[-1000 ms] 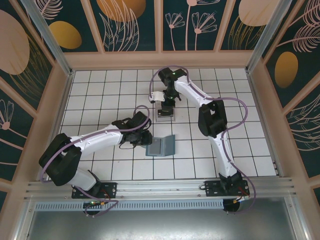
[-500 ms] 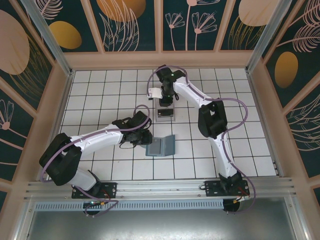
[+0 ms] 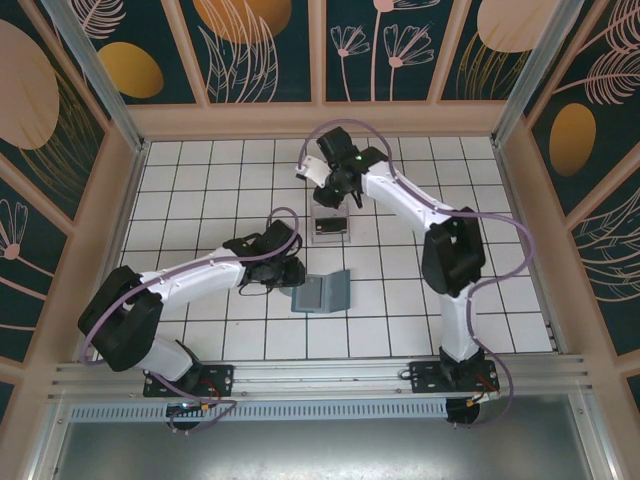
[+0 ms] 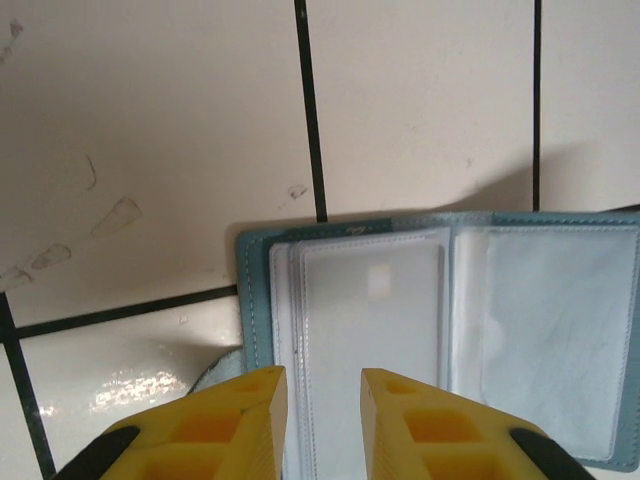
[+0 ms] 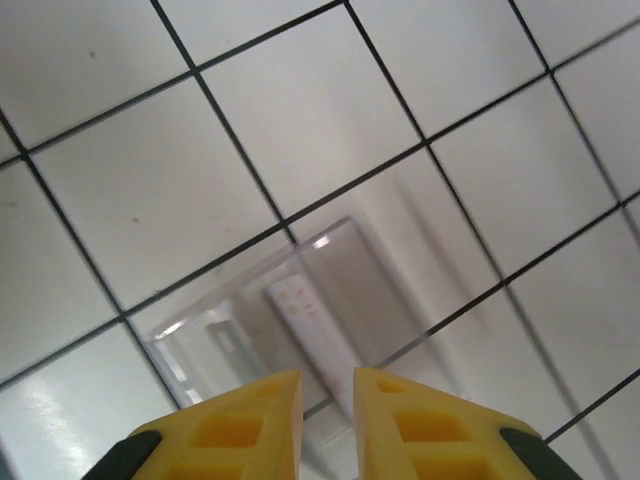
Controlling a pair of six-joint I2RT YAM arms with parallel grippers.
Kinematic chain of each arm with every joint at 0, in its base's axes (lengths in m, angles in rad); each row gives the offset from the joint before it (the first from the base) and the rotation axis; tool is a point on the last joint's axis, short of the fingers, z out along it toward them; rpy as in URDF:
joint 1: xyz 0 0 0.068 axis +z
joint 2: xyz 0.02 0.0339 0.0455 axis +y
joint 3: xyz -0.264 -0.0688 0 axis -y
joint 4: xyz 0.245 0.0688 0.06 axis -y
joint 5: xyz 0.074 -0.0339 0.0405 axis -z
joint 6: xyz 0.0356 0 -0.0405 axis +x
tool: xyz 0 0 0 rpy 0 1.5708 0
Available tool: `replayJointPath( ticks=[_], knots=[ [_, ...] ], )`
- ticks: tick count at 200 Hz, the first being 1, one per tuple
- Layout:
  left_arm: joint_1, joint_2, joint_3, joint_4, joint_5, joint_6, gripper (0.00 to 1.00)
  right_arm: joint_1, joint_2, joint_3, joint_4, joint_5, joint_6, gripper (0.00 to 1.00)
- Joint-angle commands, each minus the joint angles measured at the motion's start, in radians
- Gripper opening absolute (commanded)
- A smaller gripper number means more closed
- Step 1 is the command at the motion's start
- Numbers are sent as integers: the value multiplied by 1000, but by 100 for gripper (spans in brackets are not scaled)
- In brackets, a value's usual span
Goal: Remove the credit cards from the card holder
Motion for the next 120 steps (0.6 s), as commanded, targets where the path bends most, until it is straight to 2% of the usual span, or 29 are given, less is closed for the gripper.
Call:
replayJointPath(
  ticks=[1, 16, 60, 120],
  knots=[
    [28, -42, -14, 47, 22, 0, 27, 15, -148, -164, 186, -8, 307, 21],
    [47, -54, -21, 54, 27, 2, 27, 33, -239, -290, 268, 64, 451, 21],
    [94, -83, -49, 99, 63, 1, 27, 74, -399, -497, 312, 79, 813, 18],
    [127, -75, -89, 157, 129, 4, 27, 244, -450, -617, 307, 21, 1028, 15]
  ],
)
